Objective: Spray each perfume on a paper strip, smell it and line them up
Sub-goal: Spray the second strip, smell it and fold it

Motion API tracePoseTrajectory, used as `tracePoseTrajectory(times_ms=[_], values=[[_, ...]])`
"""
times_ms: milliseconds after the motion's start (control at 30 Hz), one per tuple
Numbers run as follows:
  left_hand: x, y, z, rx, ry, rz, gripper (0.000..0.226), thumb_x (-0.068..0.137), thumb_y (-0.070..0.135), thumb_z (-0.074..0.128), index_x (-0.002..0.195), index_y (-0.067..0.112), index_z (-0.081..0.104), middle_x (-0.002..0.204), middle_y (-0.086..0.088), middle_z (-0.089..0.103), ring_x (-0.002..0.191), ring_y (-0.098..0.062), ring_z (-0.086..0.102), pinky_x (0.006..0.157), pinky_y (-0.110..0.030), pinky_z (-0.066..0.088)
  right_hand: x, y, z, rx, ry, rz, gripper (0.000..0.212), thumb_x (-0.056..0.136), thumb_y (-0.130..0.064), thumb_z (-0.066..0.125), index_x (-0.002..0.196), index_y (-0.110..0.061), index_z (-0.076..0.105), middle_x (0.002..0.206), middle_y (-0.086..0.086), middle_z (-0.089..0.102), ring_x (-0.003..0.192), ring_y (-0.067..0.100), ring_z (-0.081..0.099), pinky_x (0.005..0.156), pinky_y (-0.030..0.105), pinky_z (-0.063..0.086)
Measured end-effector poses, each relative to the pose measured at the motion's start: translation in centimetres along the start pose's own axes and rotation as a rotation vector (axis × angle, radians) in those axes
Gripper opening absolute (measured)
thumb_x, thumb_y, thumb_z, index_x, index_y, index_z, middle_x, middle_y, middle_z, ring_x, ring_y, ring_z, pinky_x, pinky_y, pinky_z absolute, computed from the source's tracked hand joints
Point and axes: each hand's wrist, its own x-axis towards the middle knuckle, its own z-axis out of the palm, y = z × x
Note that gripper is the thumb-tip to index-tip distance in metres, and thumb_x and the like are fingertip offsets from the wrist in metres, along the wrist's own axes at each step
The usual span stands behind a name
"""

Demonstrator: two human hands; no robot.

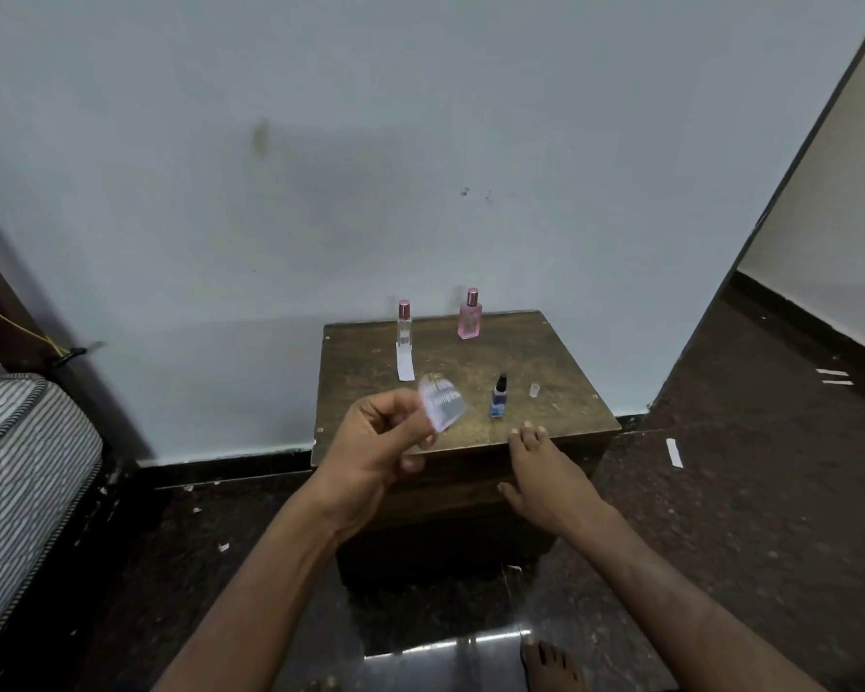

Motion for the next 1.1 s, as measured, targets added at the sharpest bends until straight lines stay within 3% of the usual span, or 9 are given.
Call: tracePoseTrajectory(times_ms=[100, 133, 300, 467, 633, 700, 833, 1000, 1100], values=[[0.0, -1.4, 0.0, 0.613, 0.363, -0.191, 0.017, 0.079, 0.04, 0.089, 0.089, 0.027, 0.085, 0.084, 0.014, 0.08, 0.089, -0.008, 0.071, 0.072, -0.022, 0.053, -0.1, -0.2, 0.2, 0.006, 0.014, 0.003, 0.085, 0.103, -0.04, 0.059, 0.165, -0.004, 0.012, 0.172, 0.019, 0.014, 0.161, 0.033, 0.011, 0.126, 0.04, 0.026], [0.1, -1.5, 0.2, 0.543, 0.392, -0.189, 0.016, 0.079, 0.038, 0.09, 0.087, 0.026, 0.085, 0.083, 0.013, 0.08, 0.088, -0.006, 0.071, 0.07, -0.019, 0.052, -0.2, -0.2, 0.3, 0.005, 0.017, 0.003, 0.086, 0.103, -0.04, 0.06, 0.165, -0.003, 0.012, 0.172, 0.019, 0.014, 0.161, 0.033, 0.011, 0.126, 0.04, 0.027], [0.0, -0.1, 0.8, -0.105, -0.074, 0.055, 0.026, 0.071, 0.043, 0.094, 0.076, 0.022, 0.079, 0.078, -0.003, 0.061, 0.07, -0.007, 0.053, 0.058, -0.018, 0.044, -0.1, -0.1, 0.3, 0.012, 0.017, 0.0, 0.085, 0.103, -0.04, 0.059, 0.164, -0.003, 0.013, 0.172, 0.019, 0.014, 0.16, 0.034, 0.011, 0.126, 0.04, 0.026], [0.3, -2.0, 0.2, 0.472, 0.465, -0.232, 0.02, 0.077, 0.036, 0.091, 0.091, 0.022, 0.085, 0.097, 0.002, 0.082, 0.094, -0.012, 0.073, 0.075, -0.026, 0.055, -0.2, -0.2, 0.3, 0.009, 0.013, 0.003, 0.086, 0.103, -0.039, 0.06, 0.165, -0.003, 0.012, 0.172, 0.019, 0.014, 0.16, 0.034, 0.011, 0.126, 0.041, 0.026], [-0.1, -0.5, 1.5, -0.147, -0.066, 0.074, 0.031, 0.067, 0.045, 0.097, 0.074, 0.022, 0.078, 0.076, 0.001, 0.059, 0.071, -0.007, 0.049, 0.057, -0.017, 0.04, 0.0, 0.1, 0.2, 0.009, 0.005, 0.0, 0.086, 0.103, -0.04, 0.06, 0.165, -0.004, 0.013, 0.173, 0.019, 0.013, 0.16, 0.034, 0.012, 0.126, 0.041, 0.027], [-0.1, -0.5, 1.0, -0.108, -0.022, 0.031, 0.02, 0.074, 0.04, 0.093, 0.082, 0.026, 0.081, 0.078, 0.004, 0.067, 0.077, -0.007, 0.056, 0.06, -0.017, 0.041, 0.1, 0.0, 0.1, 0.012, -0.005, 0.003, 0.086, 0.103, -0.04, 0.06, 0.165, -0.005, 0.012, 0.173, 0.018, 0.013, 0.16, 0.033, 0.012, 0.126, 0.041, 0.026], [0.2, -2.5, 0.1, 0.492, 0.417, -0.273, 0.016, 0.079, 0.038, 0.089, 0.089, 0.027, 0.085, 0.089, 0.011, 0.08, 0.096, -0.013, 0.072, 0.076, -0.028, 0.057, -0.1, -0.2, 0.1, 0.006, 0.001, 0.002, 0.086, 0.103, -0.04, 0.06, 0.165, -0.005, 0.012, 0.173, 0.018, 0.014, 0.161, 0.033, 0.011, 0.126, 0.041, 0.026], [-0.2, -1.5, 1.3, -0.169, -0.102, 0.017, 0.024, 0.074, 0.038, 0.092, 0.075, 0.02, 0.076, 0.07, 0.001, 0.057, 0.064, -0.005, 0.049, 0.05, -0.015, 0.038, -0.1, 0.1, 0.0, 0.017, -0.001, -0.004, 0.085, 0.103, -0.04, 0.06, 0.165, -0.005, 0.013, 0.172, 0.018, 0.014, 0.161, 0.033, 0.011, 0.126, 0.041, 0.027], [0.1, -1.8, 0.1, 0.112, 0.059, -0.103, 0.028, 0.073, 0.041, 0.091, 0.091, 0.021, 0.081, 0.077, 0.005, 0.069, 0.071, -0.007, 0.058, 0.055, -0.015, 0.043, 0.0, 0.0, -0.1, 0.017, -0.013, 0.003, 0.085, 0.104, -0.041, 0.058, 0.165, -0.004, 0.012, 0.172, 0.019, 0.013, 0.161, 0.033, 0.011, 0.126, 0.04, 0.026]])
